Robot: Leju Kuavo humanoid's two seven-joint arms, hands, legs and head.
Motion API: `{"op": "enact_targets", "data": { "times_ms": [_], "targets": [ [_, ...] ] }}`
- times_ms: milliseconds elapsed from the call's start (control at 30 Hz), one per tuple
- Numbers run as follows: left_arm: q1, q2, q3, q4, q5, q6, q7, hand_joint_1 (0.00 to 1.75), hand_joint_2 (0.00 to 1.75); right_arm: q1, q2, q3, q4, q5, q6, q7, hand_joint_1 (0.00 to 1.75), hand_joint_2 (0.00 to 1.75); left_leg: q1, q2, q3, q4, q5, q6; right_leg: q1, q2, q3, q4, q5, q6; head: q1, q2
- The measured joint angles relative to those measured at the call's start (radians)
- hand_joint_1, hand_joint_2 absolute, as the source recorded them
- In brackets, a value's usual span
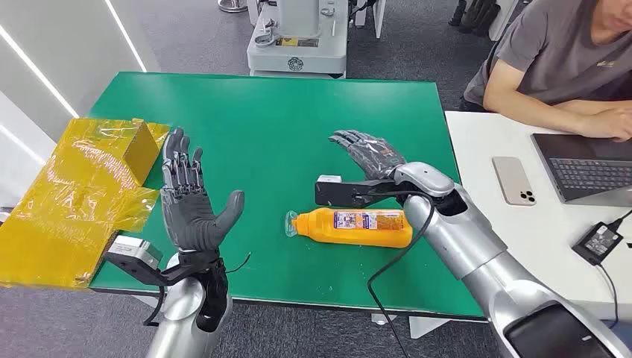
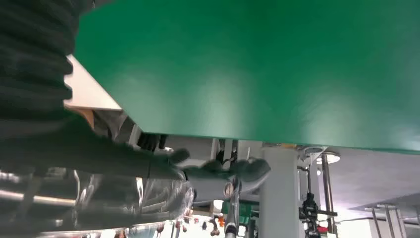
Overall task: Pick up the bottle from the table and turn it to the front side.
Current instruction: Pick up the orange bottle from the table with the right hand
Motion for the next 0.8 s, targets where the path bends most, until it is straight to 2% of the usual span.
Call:
{"op": "enact_targets", "data": {
  "times_ms": [133,367,633,800],
  "targets": [
    [-0.015,0.0,-0.003,0.004,0.003,-0.008,0.002,0.0,1.75,-0.025,-0.028,0.041,0.048,-0.032,0.055,0.009,0.0,1.75,0.0,0.0,0.0,0.0,0.0,0.0,0.0,0.0,0.0,0.0,0.0,0.0,0.0,0.0],
    [-0.038,0.0,-0.012,0.015,0.008,-0.014,0.016,0.0,1.75,-0.039,-0.089,0.113,0.097,-0.091,0.097,0.01,0.0,1.75,0.0,-0.001,0.0,0.001,0.0,0.0,0.0,-0.001,0.0,0.0,0.0,0.0,0.0,0.0],
    [-0.055,-0.001,-0.025,0.023,0.016,-0.017,0.023,0.0,1.75,-0.025,-0.156,0.181,0.107,-0.127,0.079,0.031,0.0,1.75,0.0,0.0,0.0,0.0,0.0,0.0,0.0,0.0,0.0,0.0,0.0,0.0,0.0,0.0],
    [-0.059,-0.002,-0.027,0.024,0.016,-0.018,0.032,0.0,1.75,-0.02,-0.177,0.202,0.104,-0.13,0.061,0.041,0.0,1.75,0.0,0.001,0.001,0.0,0.0,0.0,0.0,0.001,0.001,0.0,0.0,0.0,0.0,0.0]
  ]
}}
